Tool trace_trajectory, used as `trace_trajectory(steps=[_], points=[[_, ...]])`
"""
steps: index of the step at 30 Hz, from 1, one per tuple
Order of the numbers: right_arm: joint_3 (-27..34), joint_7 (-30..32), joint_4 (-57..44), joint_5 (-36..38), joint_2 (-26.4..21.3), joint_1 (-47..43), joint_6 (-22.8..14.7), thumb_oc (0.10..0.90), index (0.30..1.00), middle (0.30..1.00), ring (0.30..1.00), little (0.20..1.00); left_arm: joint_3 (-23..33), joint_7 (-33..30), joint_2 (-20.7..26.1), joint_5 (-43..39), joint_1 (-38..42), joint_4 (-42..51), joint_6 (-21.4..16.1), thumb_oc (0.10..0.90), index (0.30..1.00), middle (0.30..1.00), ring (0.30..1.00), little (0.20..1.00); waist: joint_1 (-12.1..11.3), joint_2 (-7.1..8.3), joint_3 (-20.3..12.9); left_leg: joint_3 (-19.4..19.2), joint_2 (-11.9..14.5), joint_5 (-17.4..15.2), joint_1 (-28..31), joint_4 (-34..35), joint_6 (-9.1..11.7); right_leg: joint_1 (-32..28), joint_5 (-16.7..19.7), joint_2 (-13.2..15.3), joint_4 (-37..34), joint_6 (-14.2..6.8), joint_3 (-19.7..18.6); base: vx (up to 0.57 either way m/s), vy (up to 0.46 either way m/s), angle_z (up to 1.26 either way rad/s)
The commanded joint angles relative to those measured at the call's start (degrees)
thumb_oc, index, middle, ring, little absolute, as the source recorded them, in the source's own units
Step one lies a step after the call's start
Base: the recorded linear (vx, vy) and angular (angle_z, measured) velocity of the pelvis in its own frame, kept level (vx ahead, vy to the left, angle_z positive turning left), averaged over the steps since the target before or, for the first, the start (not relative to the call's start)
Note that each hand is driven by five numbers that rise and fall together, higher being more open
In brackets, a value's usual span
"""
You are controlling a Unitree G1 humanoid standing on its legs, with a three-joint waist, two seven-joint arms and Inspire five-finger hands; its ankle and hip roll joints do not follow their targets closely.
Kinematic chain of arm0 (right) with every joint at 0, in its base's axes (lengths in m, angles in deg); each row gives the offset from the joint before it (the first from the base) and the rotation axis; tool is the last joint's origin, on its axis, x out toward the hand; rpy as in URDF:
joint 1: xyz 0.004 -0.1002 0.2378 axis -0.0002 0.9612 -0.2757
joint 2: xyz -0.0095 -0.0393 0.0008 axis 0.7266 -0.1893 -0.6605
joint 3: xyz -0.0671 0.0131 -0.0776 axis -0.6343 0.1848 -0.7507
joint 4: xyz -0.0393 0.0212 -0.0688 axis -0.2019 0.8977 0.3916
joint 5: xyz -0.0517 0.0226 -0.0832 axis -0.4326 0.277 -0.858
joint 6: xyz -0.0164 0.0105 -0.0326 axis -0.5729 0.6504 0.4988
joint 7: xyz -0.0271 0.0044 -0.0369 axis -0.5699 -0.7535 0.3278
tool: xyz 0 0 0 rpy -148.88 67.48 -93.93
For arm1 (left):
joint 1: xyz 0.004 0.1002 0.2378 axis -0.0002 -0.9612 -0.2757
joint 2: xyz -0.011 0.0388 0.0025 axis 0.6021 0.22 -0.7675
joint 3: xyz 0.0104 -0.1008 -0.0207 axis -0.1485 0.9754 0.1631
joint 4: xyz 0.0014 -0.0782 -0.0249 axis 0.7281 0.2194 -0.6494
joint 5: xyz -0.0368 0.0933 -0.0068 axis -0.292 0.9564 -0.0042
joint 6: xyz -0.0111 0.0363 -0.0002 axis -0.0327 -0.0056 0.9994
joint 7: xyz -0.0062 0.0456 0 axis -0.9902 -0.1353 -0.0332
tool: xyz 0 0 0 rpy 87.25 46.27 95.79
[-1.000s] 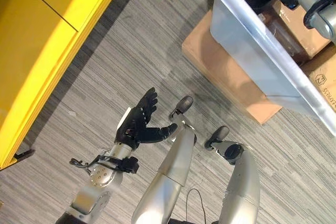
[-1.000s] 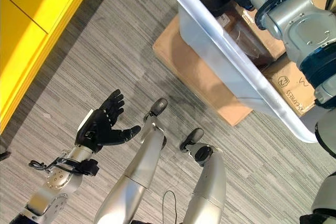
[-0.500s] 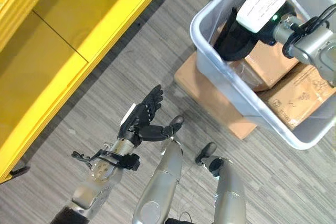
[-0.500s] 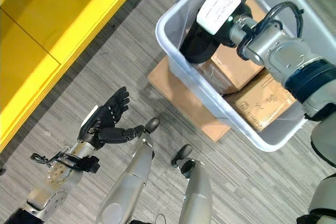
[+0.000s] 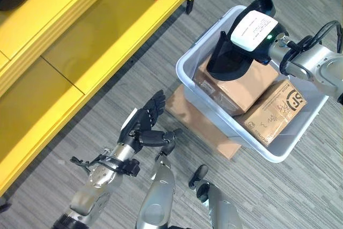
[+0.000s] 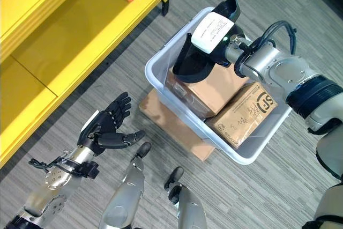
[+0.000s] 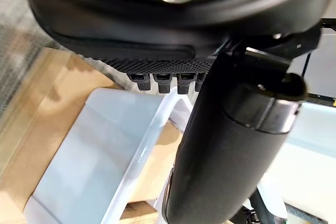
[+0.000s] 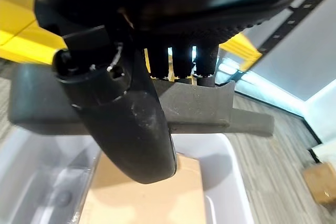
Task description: Move parts from the plastic box to the shelf.
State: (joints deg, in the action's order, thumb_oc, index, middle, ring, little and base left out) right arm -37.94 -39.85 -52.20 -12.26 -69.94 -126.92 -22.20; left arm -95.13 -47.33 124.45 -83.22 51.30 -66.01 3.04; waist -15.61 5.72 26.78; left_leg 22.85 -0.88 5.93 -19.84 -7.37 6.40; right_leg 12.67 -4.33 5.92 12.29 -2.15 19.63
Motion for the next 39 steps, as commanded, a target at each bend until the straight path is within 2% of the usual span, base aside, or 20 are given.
trace_trajectory(steps=[1, 6, 7, 9, 11, 13, 16, 18, 19, 20, 21, 30, 39], points=[[5.09, 2.67, -0.66, 3.81, 0.08, 2.63, 1.91, 0.400, 0.300, 0.300, 0.300, 0.300, 2.13, 1.39, 0.56, 2.66, -3.30, 3.37, -4.64, 0.900, 1.000, 1.000, 1.000, 1.000, 2.21, 3.84, -10.75, -5.99, -0.90, -4.09, 1.73, 1.21, -4.03, -4.14, -1.16, -1.54, -8.54, -2.36, 0.82, 0.04, 0.044, -0.15], [10.17, 1.64, -4.59, 6.62, -0.86, 8.23, 0.95, 0.400, 0.300, 0.300, 0.300, 0.300, 6.27, -0.55, 1.66, 9.11, -5.00, 4.53, -5.49, 0.900, 1.000, 1.000, 1.000, 1.000, 3.26, 4.74, -14.55, -8.20, 0.08, -4.29, 6.33, 4.01, -4.44, -7.56, 1.58, -2.16, -12.65, -3.41, -1.42, 0.05, 0.046, -0.28], [11.66, 1.32, -7.10, 8.25, -1.64, 9.27, -0.28, 0.400, 0.300, 0.300, 0.300, 0.300, 8.13, -1.91, 2.07, 12.51, -5.11, 5.76, -6.82, 0.900, 1.000, 1.000, 1.000, 1.000, 4.12, 4.82, -16.37, -9.11, 0.56, -4.36, 8.11, 5.37, -4.49, -8.51, 2.34, -2.26, -13.87, -4.05, -2.28, 0.09, 0.074, -0.25], [12.47, 0.75, -9.68, 9.22, -2.25, 10.20, -0.91, 0.400, 0.300, 0.300, 0.300, 0.300, 8.53, -2.28, 1.02, 12.70, -5.29, 5.39, -6.77, 0.900, 1.000, 1.000, 1.000, 1.000, 4.48, 5.01, -17.46, -9.97, 0.89, -4.18, 9.50, 6.69, -4.55, -9.20, 2.99, -2.46, -14.75, -4.22, -3.09, 0.06, 0.048, -0.19], [15.10, 0.51, -11.38, 11.48, -2.70, 12.53, -1.32, 0.400, 0.300, 0.300, 0.300, 0.300, 10.07, -3.76, -0.42, 14.54, -5.00, 4.58, -7.23, 0.900, 1.000, 1.000, 1.000, 1.000, 5.58, 4.51, -19.60, -11.47, 1.15, -4.55, 11.90, 7.78, -4.79, -10.44, 3.57, -2.49, -15.42, -4.58, -4.79, 0.05, 0.064, -0.38], [16.36, 0.59, -12.06, 12.04, -2.74, 13.59, -1.41, 0.400, 0.300, 0.300, 0.300, 0.300, 10.57, -4.34, -0.43, 15.58, -4.99, 4.57, -7.54, 0.900, 1.000, 1.000, 1.000, 1.000, 5.71, 4.54, -20.26, -12.19, 1.35, -4.74, 12.80, 8.00, -4.79, -10.92, 3.69, -2.47, -15.48, -4.62, -5.39, 0.06, 0.056, -0.41], [21.85, 0.90, -13.84, 14.98, -2.12, 18.09, -2.11, 0.400, 0.300, 0.300, 0.300, 0.300, 13.53, -8.49, 0.95, 24.74, -3.72, 4.84, -8.88, 0.900, 1.000, 1.000, 1.000, 1.000, 7.41, 3.61, -22.80, -14.17, 1.66, -5.89, 15.55, 8.00, -5.05, -12.56, 3.44, -2.10, -15.00, -4.75, -7.20, 0.08, 0.065, -0.30], [24.22, 0.95, -14.43, 16.61, -1.88, 20.16, -2.55, 0.400, 0.300, 0.300, 0.300, 0.300, 13.98, -10.26, 1.76, 27.74, -2.97, 4.96, -9.51, 0.900, 1.000, 1.000, 1.000, 1.000, 8.05, 3.52, -23.96, -15.16, 1.86, -6.51, 16.98, 8.21, -5.13, -13.34, 3.22, -2.01, -15.07, -4.85, -8.22, 0.06, 0.063, -0.33], [26.42, 1.39, -15.55, 18.71, -2.20, 21.94, -3.12, 0.400, 0.300, 0.300, 0.300, 0.300, 15.13, -12.59, 2.42, 31.78, -2.24, 5.07, -9.76, 0.900, 1.000, 1.000, 1.000, 1.000, 9.19, 2.84, -25.14, -16.06, 1.98, -7.01, 18.05, 8.33, -5.21, -13.90, 3.17, -1.89, -15.06, -4.93, -9.24, 0.08, 0.065, -0.42], [28.55, 1.46, -16.01, 19.56, -1.76, 24.22, -3.33, 0.400, 0.300, 0.300, 0.300, 0.300, 15.25, -13.66, 2.84, 33.70, -2.14, 5.20, -9.76, 0.900, 1.000, 1.000, 1.000, 1.000, 9.11, 2.90, -25.58, -16.60, 2.13, -7.35, 18.80, 8.40, -5.34, -14.38, 3.13, -1.85, -15.12, -4.94, -9.81, 0.07, 0.085, -0.33], [30.11, 1.83, -16.03, 21.06, -1.32, 25.33, -3.52, 0.400, 0.300, 0.300, 0.300, 0.300, 15.89, -15.67, 3.63, 37.01, -1.25, 4.94, -9.58, 0.900, 1.000, 1.000, 1.000, 1.000, 10.03, 2.25, -26.25, -17.29, 2.03, -7.77, 19.51, 8.32, -5.49, -14.57, 3.19, -1.70, -15.05, -5.00, -10.61, 0.03, 0.050, -0.34], [35.43, 3.63, -15.69, 23.05, 0.36, 30.63, -4.18, 0.400, 0.300, 0.300, 0.300, 0.300, 15.08, -21.05, 7.99, 48.64, 2.08, 6.16, -9.47, 0.900, 1.000, 1.000, 1.000, 1.000, 11.80, 1.00, -28.19, -19.43, 2.12, -8.49, 21.43, 9.08, -5.90, -14.97, 3.36, -1.18, -15.08, -5.45, -12.75, 0.00, 0.043, -0.19], [37.20, 5.13, -14.11, 22.58, 1.28, 32.59, -4.27, 0.400, 0.300, 0.300, 0.300, 0.300, 14.80, -22.78, 8.53, 53.64, 2.27, 7.72, -9.29, 0.900, 1.000, 1.000, 1.000, 1.000, 12.30, 1.09, -28.69, -20.21, 2.06, -8.94, 22.18, 9.13, -6.17, -15.32, 3.38, -0.99, -15.07, -5.55, -13.42, -0.01, 0.018, -0.04]])
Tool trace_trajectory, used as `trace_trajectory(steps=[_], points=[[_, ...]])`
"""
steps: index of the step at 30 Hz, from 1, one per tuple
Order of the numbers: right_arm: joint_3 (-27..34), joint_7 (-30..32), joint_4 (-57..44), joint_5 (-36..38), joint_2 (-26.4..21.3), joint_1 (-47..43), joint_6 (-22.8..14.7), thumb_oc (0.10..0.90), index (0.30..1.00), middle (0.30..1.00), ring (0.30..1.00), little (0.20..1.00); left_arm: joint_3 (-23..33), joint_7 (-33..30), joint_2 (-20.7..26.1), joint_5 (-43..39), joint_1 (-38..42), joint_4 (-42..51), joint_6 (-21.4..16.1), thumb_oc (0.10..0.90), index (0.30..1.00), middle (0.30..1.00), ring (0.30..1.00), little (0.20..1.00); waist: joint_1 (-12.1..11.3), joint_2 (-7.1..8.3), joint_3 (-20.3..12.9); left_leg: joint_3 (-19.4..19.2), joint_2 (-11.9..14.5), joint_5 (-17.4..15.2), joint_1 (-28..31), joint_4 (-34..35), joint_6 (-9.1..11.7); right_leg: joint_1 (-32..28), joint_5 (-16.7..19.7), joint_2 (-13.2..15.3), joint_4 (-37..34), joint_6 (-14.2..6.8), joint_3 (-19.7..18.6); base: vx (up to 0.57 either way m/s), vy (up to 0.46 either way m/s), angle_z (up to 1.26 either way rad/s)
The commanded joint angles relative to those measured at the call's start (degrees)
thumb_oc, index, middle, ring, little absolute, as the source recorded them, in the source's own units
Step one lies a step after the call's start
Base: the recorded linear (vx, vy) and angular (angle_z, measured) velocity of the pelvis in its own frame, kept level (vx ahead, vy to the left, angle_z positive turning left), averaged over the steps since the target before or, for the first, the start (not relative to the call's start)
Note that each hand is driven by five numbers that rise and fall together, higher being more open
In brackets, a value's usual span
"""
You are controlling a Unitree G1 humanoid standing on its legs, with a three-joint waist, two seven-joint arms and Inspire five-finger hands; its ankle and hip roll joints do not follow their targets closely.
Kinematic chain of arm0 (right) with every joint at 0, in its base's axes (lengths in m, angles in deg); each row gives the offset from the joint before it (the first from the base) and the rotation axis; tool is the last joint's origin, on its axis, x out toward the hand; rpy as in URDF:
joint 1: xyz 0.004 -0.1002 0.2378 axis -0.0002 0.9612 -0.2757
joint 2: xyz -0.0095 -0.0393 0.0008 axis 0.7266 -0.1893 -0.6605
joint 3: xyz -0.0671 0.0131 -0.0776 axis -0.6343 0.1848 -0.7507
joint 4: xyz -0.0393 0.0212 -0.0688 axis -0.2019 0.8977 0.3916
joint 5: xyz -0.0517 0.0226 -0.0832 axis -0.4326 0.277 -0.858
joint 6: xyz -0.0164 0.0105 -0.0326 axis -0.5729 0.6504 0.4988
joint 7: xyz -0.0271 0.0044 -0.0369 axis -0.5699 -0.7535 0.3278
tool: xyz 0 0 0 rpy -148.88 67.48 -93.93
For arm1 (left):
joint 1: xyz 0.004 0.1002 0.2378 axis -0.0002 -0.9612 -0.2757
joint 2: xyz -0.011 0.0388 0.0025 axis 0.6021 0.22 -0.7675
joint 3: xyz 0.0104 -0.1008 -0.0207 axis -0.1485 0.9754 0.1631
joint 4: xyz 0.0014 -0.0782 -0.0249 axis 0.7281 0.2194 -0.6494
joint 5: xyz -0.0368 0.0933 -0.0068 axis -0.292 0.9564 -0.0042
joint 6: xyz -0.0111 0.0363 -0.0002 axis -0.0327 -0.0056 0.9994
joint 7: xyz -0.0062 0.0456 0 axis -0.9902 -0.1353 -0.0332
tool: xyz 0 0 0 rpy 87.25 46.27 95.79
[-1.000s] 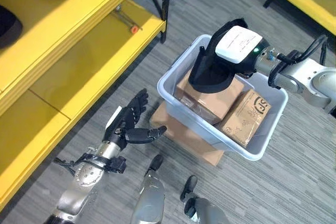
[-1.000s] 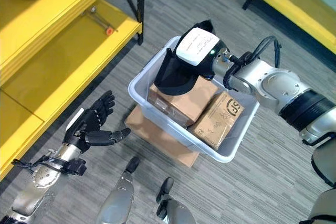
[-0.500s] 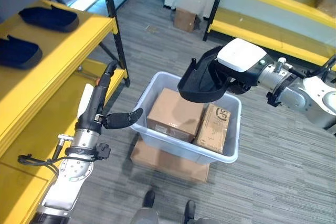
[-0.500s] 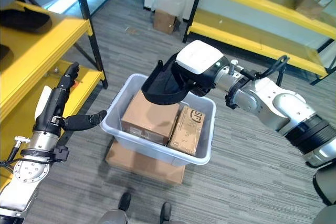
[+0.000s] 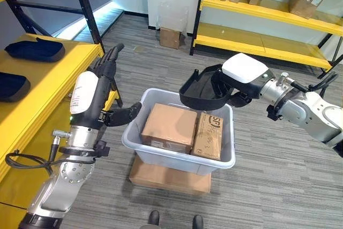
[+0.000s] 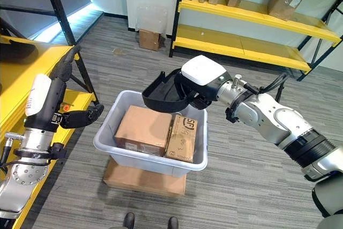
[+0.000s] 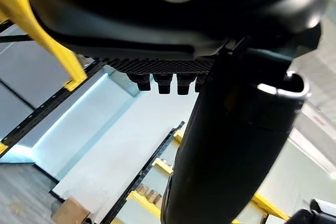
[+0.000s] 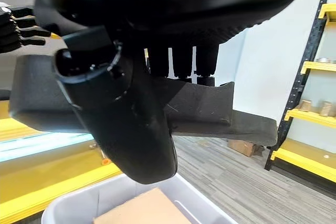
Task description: Move parts from the plastic box to the shelf.
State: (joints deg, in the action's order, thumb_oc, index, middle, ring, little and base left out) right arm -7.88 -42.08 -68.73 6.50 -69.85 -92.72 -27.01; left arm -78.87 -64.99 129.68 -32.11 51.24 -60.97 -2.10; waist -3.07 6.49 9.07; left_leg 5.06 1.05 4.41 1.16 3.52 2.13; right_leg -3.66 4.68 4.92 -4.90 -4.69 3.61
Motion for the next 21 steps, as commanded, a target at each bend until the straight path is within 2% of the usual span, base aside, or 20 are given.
trace_trajectory(steps=[1, 11, 21], points=[[7.47, 7.57, 2.88, 3.79, 1.66, -1.29, 0.68, 0.400, 0.300, 0.300, 0.300, 0.300, -1.56, -5.20, 3.12, 3.36, 2.33, 3.24, -4.10, 0.900, 1.000, 1.000, 1.000, 1.000, -0.17, 0.37, -11.05, -2.48, 0.21, -7.43, 1.25, -1.69, -1.90, 0.93, -5.69, 0.05, 2.11, -3.02, 2.72, 0.00, 0.000, 0.00], [6.23, 8.20, 4.10, 3.85, 3.10, -2.62, 0.40, 0.400, 0.300, 0.300, 0.300, 0.300, -4.23, -5.61, 5.52, 8.31, 4.04, 5.67, -4.27, 0.900, 1.000, 1.000, 1.000, 1.000, 0.06, 0.68, -11.27, -2.48, 0.48, -7.20, 1.75, -1.01, -1.80, 0.81, -5.74, -0.07, 1.97, -2.94, 2.65, 0.00, 0.000, 0.00], [5.60, 8.65, 7.12, 4.20, 5.34, -4.13, 0.70, 0.400, 0.300, 0.300, 0.300, 0.300, -6.35, -5.89, 4.86, 12.17, 3.77, 6.51, -3.97, 0.900, 1.000, 1.000, 1.000, 1.000, 0.37, 0.61, -11.41, -2.89, 0.64, -7.17, 2.03, -0.66, -1.79, 0.71, -5.67, -0.15, 1.62, -2.82, 2.58, 0.00, 0.000, 0.00]])
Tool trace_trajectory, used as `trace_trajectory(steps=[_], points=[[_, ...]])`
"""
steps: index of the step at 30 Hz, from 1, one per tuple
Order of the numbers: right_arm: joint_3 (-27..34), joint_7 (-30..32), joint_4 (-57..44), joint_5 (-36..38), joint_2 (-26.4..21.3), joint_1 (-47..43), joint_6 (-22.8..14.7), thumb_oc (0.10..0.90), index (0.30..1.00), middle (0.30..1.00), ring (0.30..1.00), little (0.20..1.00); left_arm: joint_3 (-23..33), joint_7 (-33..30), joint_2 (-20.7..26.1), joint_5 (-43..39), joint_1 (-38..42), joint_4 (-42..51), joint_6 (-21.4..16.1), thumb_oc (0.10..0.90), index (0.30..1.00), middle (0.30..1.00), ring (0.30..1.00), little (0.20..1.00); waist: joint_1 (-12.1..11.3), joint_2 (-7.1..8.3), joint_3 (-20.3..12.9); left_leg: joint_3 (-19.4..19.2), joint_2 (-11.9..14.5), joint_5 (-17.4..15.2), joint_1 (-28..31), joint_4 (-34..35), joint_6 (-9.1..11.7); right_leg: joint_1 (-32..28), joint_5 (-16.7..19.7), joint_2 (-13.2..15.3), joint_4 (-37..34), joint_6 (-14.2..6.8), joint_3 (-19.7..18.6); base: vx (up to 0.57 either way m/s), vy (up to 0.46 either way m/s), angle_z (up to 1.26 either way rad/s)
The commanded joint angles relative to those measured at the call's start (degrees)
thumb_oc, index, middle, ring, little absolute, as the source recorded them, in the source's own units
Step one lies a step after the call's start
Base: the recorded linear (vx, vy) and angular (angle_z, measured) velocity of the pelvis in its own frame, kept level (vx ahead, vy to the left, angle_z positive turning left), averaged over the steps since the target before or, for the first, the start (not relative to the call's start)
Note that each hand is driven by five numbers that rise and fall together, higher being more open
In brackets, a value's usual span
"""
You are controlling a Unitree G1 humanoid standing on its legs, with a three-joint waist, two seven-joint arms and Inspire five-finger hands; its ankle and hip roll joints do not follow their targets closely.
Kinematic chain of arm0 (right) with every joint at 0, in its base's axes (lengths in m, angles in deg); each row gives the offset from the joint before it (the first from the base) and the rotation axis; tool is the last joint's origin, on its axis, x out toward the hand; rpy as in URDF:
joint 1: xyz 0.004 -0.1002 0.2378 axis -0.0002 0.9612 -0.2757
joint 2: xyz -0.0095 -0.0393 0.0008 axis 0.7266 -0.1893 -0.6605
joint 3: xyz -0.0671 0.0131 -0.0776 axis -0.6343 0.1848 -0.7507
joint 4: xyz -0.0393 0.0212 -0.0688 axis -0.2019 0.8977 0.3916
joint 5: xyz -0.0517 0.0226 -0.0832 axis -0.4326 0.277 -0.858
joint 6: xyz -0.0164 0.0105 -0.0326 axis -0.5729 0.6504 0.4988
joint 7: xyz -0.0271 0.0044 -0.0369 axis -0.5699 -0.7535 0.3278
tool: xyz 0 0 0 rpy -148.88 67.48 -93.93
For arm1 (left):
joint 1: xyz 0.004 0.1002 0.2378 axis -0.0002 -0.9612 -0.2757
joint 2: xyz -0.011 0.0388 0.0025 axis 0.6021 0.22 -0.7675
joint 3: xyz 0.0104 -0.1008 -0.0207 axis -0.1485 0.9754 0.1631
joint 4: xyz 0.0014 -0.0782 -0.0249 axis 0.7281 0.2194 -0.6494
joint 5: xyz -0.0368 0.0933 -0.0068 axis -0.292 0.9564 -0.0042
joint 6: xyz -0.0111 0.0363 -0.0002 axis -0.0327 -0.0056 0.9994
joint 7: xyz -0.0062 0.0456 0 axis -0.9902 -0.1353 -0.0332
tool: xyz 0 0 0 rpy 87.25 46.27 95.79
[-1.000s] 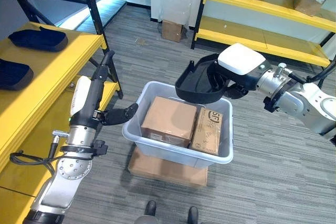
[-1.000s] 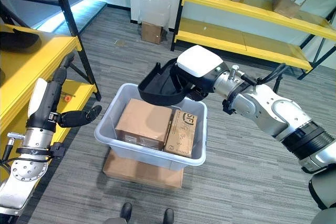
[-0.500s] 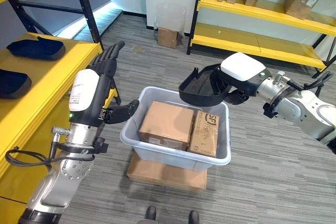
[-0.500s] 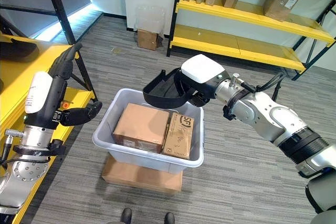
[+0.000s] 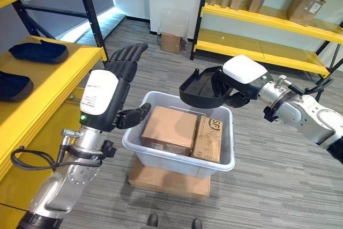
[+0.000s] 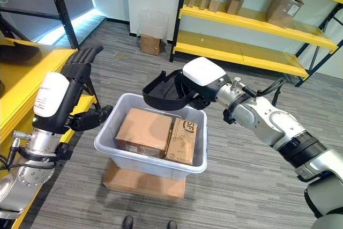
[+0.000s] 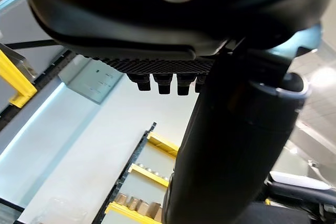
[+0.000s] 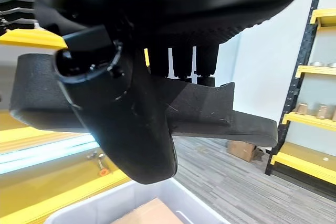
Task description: Move parts from the plastic box to the shelf.
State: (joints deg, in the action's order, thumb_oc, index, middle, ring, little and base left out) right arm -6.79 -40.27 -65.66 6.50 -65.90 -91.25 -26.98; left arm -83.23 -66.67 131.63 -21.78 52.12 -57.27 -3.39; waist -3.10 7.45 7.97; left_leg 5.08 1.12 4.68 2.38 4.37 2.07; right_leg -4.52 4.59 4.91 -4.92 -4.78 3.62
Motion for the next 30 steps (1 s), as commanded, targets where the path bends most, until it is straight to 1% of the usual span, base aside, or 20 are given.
trace_trajectory(steps=[1, 6, 11, 19, 25, 26, 27, 28, 30], points=[[4.49, 6.88, 4.14, 4.17, 1.58, -5.76, 0.71, 0.400, 0.300, 0.300, 0.300, 0.300, -2.37, -4.20, 2.62, 2.02, 2.70, 2.76, -2.64, 0.900, 1.000, 1.000, 1.000, 1.000, 0.46, -0.39, -10.26, -2.91, 0.56, -7.41, 0.82, -1.43, -1.76, 1.63, -5.56, -0.18, 1.64, -2.71, 2.52, 0.00, 0.000, 0.00], [3.47, 7.25, 5.78, 3.86, 2.85, -7.26, 0.83, 0.400, 0.300, 0.300, 0.300, 0.300, -4.10, -3.90, 2.52, 3.48, 3.14, 2.56, -2.83, 0.900, 1.000, 1.000, 1.000, 1.000, 0.68, -0.54, -10.20, -2.98, 0.71, -7.31, 0.94, -1.18, -1.78, 1.72, -5.54, -0.19, 1.61, -2.69, 2.37, 0.00, 0.000, 0.00], [2.35, 7.55, 7.26, 3.67, 3.81, -9.40, 1.02, 0.400, 0.300, 0.300, 0.300, 0.300, -5.92, -4.04, 1.99, 5.32, 4.00, 1.41, -2.12, 0.900, 1.000, 1.000, 1.000, 1.000, 0.95, -0.53, -10.02, -3.14, 0.74, -7.33, 0.91, -1.30, -1.79, 1.70, -5.71, -0.25, 1.72, -2.54, 2.28, 0.00, 0.000, 0.00], [1.71, 7.90, 8.67, 3.85, 5.44, -11.07, 1.28, 0.400, 0.300, 0.300, 0.300, 0.300, -9.34, -3.75, 0.35, 7.27, 5.82, 0.89, -1.75, 0.900, 1.000, 1.000, 1.000, 1.000, 1.38, -0.17, -9.93, -2.81, 0.84, -7.63, 1.06, -1.45, -1.81, 1.27, -6.22, -0.27, 1.79, -2.25, 2.66, 0.00, 0.000, 0.00], [1.79, 8.03, 8.91, 3.97, 5.94, -11.50, 1.42, 0.400, 0.300, 0.300, 0.300, 0.300, -10.70, -3.54, -0.82, 7.43, 6.88, 0.19, -1.49, 0.900, 1.000, 1.000, 1.000, 1.000, 1.42, -0.16, -9.71, -2.63, 0.87, -7.68, 0.97, -1.62, -1.83, 1.22, -6.41, -0.22, 1.91, -2.11, 2.88, 0.00, 0.000, 0.00], [1.58, 7.90, 9.65, 3.94, 6.90, -12.02, 1.75, 0.400, 0.300, 0.300, 0.300, 0.300, -11.81, -3.45, -1.79, 7.99, 8.41, 0.16, -1.23, 0.900, 1.000, 1.000, 1.000, 1.000, 1.56, -0.26, -9.55, -2.55, 0.91, -7.79, 1.12, -1.58, -1.83, 1.03, -6.63, -0.20, 1.96, -2.00, 2.90, 0.00, 0.000, 0.00], [1.59, 7.92, 9.70, 3.93, 6.90, -12.06, 1.74, 0.400, 0.300, 0.300, 0.300, 0.300, -11.86, -3.48, -1.80, 8.03, 8.50, 0.13, -1.22, 0.900, 1.000, 1.000, 1.000, 1.000, 1.53, -0.18, -9.40, -2.62, 0.81, -7.25, 0.77, -1.75, -1.84, 1.33, -6.17, -0.10, 2.06, -1.93, 2.96, 0.00, 0.000, 0.00], [1.49, 7.90, 9.69, 3.86, 7.27, -12.37, 1.71, 0.400, 0.300, 0.300, 0.300, 0.300, -12.04, -3.52, -1.93, 8.42, 8.83, 0.23, -1.01, 0.900, 1.000, 1.000, 1.000, 1.000, 1.64, -0.19, -9.67, -2.53, 0.90, -7.85, 1.17, -1.60, -1.84, 1.01, -6.68, -0.21, 1.94, -1.96, 2.86, 0.00, 0.000, 0.00], [1.45, 7.89, 10.01, 3.78, 7.69, -12.40, 1.70, 0.400, 0.300, 0.300, 0.300, 0.300, -12.21, -3.64, -2.08, 8.75, 9.17, 0.34, -1.00, 0.900, 1.000, 1.000, 1.000, 1.000, 1.68, -0.22, -9.65, -2.54, 0.88, -7.84, 1.13, -1.62, -1.86, 1.03, -6.65, -0.18, 1.97, -1.95, 2.81, 0.02, 0.000, 0.01]])
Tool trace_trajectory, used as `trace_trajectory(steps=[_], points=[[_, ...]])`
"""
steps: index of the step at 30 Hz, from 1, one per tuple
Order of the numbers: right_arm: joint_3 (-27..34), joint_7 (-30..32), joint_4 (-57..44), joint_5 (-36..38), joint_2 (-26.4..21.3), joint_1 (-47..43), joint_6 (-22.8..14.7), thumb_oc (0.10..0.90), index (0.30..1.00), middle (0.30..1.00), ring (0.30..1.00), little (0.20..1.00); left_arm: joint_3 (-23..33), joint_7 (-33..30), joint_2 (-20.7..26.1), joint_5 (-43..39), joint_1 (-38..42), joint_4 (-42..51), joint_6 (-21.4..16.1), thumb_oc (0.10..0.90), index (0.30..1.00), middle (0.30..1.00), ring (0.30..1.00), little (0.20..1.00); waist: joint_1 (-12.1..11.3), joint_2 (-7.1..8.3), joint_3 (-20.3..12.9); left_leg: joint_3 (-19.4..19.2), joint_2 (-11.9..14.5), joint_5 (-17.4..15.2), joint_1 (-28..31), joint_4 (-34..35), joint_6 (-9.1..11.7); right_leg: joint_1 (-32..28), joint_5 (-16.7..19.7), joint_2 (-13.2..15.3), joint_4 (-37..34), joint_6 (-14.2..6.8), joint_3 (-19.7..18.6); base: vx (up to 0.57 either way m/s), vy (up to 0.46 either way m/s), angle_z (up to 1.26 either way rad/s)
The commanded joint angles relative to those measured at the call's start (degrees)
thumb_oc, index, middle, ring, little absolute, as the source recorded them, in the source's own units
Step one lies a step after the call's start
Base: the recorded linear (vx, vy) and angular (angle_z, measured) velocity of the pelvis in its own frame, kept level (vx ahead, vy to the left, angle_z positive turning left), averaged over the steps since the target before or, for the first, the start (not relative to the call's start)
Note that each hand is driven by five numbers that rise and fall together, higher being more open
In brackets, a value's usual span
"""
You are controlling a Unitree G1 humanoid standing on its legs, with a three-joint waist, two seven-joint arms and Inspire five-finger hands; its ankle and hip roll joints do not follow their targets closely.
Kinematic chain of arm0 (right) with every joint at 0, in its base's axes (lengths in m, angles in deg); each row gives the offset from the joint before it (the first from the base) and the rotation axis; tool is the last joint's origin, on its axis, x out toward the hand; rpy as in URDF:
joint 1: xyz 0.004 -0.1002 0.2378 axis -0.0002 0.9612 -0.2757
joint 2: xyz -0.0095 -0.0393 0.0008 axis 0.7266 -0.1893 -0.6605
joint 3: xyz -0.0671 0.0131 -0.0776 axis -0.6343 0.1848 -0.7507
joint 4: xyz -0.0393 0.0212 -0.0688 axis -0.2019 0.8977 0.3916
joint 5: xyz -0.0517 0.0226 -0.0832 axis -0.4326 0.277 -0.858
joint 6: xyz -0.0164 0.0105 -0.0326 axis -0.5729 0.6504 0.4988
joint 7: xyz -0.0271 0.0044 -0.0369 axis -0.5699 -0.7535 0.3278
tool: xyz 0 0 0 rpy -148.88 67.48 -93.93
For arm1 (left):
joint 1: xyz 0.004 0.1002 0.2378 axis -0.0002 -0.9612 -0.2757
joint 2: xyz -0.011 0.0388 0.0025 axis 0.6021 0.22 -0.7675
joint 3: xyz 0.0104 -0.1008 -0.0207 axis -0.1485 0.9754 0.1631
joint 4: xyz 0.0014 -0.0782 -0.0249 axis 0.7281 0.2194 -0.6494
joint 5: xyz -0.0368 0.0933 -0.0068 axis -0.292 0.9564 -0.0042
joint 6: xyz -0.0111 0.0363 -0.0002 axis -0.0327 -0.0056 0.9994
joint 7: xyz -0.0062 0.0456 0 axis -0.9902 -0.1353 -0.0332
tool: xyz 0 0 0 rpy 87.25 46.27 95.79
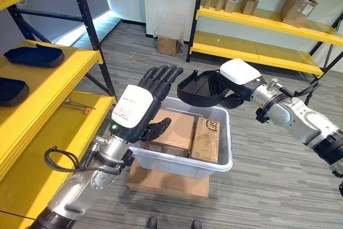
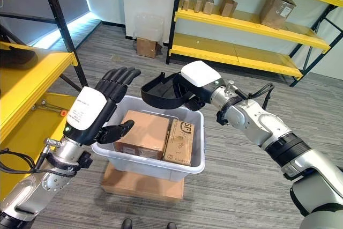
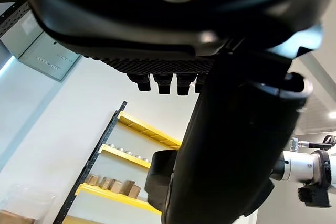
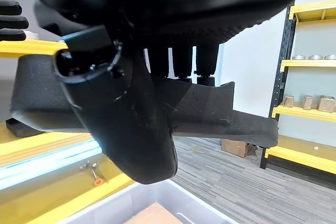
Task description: Move parts from the plastic box to the shelf.
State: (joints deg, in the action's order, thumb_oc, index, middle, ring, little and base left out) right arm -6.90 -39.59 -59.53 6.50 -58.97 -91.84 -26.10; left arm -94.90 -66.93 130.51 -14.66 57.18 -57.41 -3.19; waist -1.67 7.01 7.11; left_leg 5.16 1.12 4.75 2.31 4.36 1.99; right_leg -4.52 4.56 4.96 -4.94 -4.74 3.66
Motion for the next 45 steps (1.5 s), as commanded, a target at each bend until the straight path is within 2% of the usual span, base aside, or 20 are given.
trace_trajectory(steps=[1, 17, 25, 34, 45], points=[[1.27, 7.11, 4.13, 3.51, 1.31, -12.16, 0.94, 0.400, 0.300, 0.300, 0.300, 0.300, -0.99, -3.44, -1.03, 2.01, 4.64, 0.61, -1.10, 0.900, 1.000, 1.000, 1.000, 1.000, 0.27, 0.26, -8.88, -2.59, 0.87, -7.95, 1.28, -1.59, -1.80, 1.00, -6.69, -0.27, 2.02, -1.96, 2.79, 0.00, 0.000, 0.00], [0.24, 6.35, 5.89, 3.40, 6.09, -14.88, 1.35, 0.400, 0.300, 0.300, 0.300, 0.300, -6.50, -2.88, -2.42, 6.59, 12.62, -1.17, -0.15, 0.900, 1.000, 1.000, 1.000, 1.000, 1.38, -0.22, -8.84, -3.36, 0.90, -7.77, 1.61, -1.45, -1.88, 1.23, -6.67, -0.36, 2.34, -1.64, 2.12, 0.00, 0.000, 0.00], [0.06, 6.03, 6.46, 3.14, 9.14, -15.97, 1.52, 0.400, 0.300, 0.300, 0.300, 0.300, -9.59, -2.31, -2.81, 8.76, 15.45, -5.93, 0.64, 0.900, 1.000, 1.000, 1.000, 1.000, 1.79, -0.43, -8.95, -3.57, 0.95, -7.95, 2.03, -1.39, -1.85, 1.04, -6.80, -0.41, 2.38, -1.55, 1.98, 0.00, 0.000, 0.00], [0.60, 5.57, 4.80, 3.35, 9.92, -15.98, 1.40, 0.400, 0.300, 0.300, 0.300, 0.300, -11.28, -2.46, -3.96, 10.68, 17.03, -11.44, 2.04, 0.900, 1.000, 1.000, 1.000, 1.000, 2.26, -0.45, -9.11, -3.75, 1.06, -7.99, 2.10, -1.43, -1.86, 1.13, -6.93, -0.42, 2.57, -1.41, 1.69, 0.00, 0.000, 0.00], [1.90, 4.67, 3.73, 4.93, 11.92, -15.24, 1.69, 0.400, 0.300, 0.300, 0.300, 0.300, -10.82, -3.53, -5.82, 12.19, 18.88, -17.64, 4.76, 0.900, 1.000, 1.000, 1.000, 1.000, 2.75, -0.73, -9.40, -4.38, 1.14, -7.99, 2.48, -1.03, -1.80, 1.12, -6.90, -0.60, 2.47, -1.38, 1.24, 0.00, 0.002, -0.02]])
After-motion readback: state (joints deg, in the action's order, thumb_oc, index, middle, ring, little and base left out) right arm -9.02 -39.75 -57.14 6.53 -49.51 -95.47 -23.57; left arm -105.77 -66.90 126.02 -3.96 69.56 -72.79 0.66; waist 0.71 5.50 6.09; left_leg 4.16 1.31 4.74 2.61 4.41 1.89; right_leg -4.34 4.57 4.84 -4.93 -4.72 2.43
